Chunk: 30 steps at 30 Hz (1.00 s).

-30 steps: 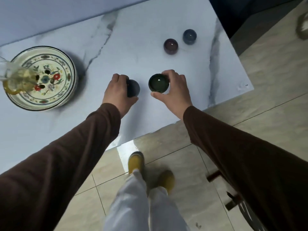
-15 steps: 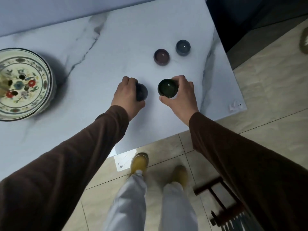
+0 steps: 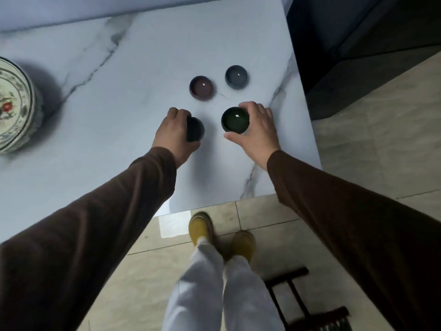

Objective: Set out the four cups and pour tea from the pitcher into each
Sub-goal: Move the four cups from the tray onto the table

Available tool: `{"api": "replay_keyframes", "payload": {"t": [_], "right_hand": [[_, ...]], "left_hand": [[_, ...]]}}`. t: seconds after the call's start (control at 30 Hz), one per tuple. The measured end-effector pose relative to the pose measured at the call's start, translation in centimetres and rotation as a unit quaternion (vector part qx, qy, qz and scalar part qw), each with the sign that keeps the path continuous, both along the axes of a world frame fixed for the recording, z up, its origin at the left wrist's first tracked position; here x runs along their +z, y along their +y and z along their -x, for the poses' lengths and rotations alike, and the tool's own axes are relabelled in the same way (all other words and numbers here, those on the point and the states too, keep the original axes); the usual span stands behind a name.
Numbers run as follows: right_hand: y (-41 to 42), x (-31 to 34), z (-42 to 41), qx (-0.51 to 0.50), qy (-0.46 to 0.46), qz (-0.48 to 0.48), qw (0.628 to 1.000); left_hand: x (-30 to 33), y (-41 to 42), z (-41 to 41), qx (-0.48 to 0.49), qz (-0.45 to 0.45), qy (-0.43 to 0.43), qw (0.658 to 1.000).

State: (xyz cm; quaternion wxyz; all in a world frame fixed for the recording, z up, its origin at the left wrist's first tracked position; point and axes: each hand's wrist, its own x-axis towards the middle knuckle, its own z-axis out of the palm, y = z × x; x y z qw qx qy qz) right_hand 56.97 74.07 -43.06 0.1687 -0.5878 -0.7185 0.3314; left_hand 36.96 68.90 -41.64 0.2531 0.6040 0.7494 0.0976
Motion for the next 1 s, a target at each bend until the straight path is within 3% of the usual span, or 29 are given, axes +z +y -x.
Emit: {"api": "replay_keyframes", "payload": {"t": [1.0], "right_hand": [[9.0,-5.6,-2.4,0.121,-0.066,0.028,0.99]], "left_hand": [[-5.0,5.4,-4.4,-0.001,0.015,0.05,0.999]]}}
